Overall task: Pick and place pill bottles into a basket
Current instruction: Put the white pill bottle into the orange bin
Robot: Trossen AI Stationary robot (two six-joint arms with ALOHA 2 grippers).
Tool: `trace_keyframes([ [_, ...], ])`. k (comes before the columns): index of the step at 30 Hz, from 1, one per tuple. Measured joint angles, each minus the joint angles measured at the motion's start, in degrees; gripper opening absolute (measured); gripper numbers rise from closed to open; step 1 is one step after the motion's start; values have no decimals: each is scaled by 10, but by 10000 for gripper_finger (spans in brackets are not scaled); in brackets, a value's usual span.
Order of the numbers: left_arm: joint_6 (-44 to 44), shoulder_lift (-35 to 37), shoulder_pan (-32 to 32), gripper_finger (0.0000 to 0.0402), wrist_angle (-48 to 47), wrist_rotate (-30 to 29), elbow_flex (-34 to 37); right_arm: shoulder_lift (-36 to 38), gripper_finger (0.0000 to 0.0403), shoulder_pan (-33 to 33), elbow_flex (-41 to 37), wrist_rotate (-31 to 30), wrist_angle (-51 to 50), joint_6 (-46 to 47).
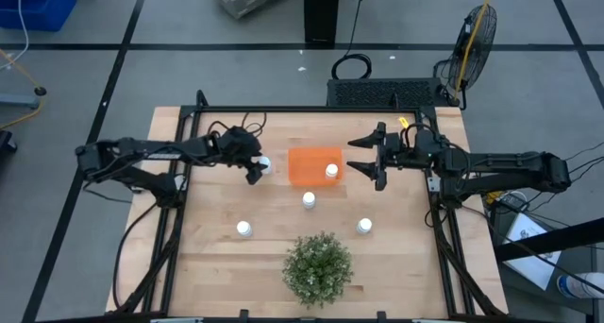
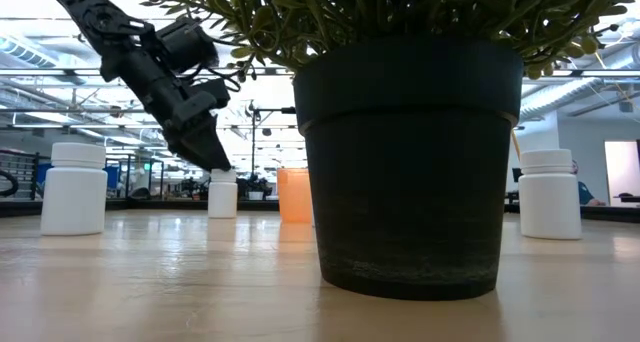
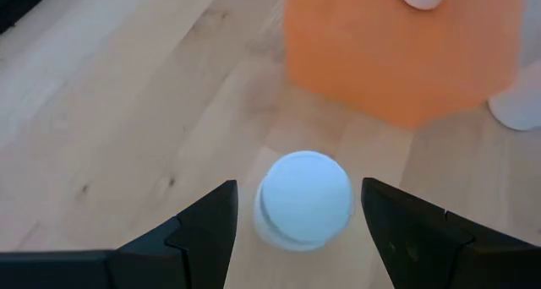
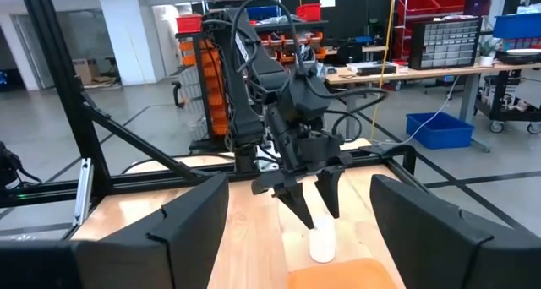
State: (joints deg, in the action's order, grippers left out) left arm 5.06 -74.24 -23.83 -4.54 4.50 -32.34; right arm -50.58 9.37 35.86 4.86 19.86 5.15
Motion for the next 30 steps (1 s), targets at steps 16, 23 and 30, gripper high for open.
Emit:
trace_keyframes([
  [16, 10, -43, 0, 251, 36, 8, 0, 0, 279, 0, 0, -1, 0, 2],
  [23, -25, -43, 9, 159, 53, 32, 0, 0, 279, 0, 0, -3, -18, 2],
  [30, -43, -41, 12, 159, 50, 41, 0, 0, 279, 0, 0, -3, -21, 8],
])
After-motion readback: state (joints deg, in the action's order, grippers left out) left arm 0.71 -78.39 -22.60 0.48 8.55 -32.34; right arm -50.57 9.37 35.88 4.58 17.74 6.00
